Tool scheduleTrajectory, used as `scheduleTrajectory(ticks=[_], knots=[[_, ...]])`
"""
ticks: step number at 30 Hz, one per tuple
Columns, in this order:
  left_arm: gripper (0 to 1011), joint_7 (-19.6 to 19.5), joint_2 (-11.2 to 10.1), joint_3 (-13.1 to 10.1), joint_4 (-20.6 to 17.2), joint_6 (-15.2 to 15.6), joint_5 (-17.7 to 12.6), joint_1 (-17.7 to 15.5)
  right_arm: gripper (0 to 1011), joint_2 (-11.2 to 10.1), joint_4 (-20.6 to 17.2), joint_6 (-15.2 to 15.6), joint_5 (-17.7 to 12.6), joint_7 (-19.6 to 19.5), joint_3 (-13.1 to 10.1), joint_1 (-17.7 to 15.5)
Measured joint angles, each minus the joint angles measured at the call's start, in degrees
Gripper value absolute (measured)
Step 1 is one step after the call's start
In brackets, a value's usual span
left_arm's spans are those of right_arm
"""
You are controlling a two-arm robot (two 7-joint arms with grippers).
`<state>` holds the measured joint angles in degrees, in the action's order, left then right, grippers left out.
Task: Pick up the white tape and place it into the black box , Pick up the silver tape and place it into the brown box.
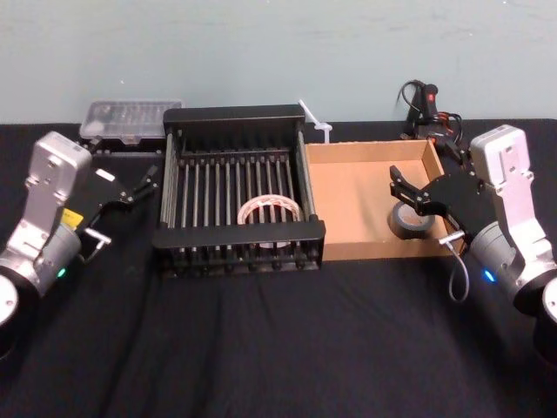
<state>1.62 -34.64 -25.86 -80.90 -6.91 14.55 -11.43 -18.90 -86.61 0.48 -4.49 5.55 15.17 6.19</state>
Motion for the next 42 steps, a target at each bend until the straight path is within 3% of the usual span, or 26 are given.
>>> scheduleTrajectory(ticks=[42], knots=[[1001, 0.00, 0.00, 0.00, 0.00, 0.00, 0.00, 0.00, 1000, -0.08, 0.08, 0.05, -0.21, 0.15, 0.10, 0.08]])
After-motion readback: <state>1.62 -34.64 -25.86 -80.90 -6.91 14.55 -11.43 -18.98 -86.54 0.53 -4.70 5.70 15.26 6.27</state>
